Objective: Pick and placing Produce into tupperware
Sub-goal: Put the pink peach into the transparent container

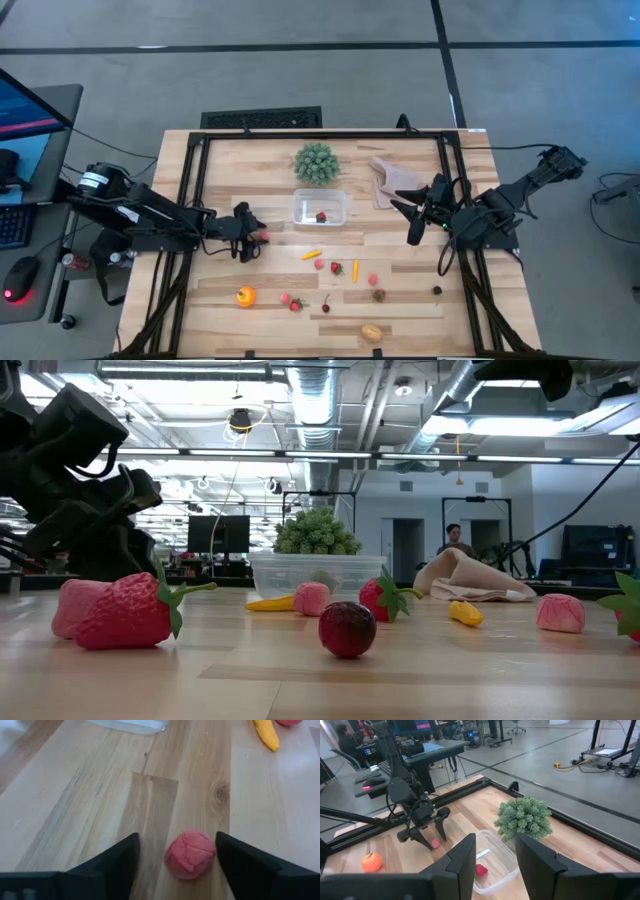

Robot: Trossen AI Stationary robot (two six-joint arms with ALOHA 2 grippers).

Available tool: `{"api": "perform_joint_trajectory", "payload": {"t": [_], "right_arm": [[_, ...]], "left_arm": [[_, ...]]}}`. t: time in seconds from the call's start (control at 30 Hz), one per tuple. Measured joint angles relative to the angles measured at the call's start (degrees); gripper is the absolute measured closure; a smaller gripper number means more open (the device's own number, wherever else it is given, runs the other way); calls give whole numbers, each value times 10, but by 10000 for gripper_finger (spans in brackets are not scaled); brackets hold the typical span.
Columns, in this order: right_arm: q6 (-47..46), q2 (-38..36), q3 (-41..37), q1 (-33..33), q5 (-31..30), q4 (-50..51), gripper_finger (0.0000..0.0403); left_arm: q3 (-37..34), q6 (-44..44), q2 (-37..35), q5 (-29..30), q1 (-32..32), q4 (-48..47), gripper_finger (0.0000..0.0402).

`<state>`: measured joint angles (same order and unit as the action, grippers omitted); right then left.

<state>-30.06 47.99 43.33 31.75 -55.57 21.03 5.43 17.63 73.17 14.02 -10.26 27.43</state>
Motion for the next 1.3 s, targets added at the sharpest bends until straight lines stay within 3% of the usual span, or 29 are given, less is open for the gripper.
{"api": "perform_joint_trajectory", "payload": {"t": [0.2,0.4,0.8,1.3], "right_arm": [[0,0,0,0,0,3,273],[0,0,0,0,0,9,273],[0,0,0,0,0,9,273],[0,0,0,0,0,8,273]], "left_arm": [[0,2,0,-3,0,2,237],[0,2,0,-6,0,3,271],[4,28,1,-13,-1,9,276],[96,-23,0,-7,-1,12,276]]}}
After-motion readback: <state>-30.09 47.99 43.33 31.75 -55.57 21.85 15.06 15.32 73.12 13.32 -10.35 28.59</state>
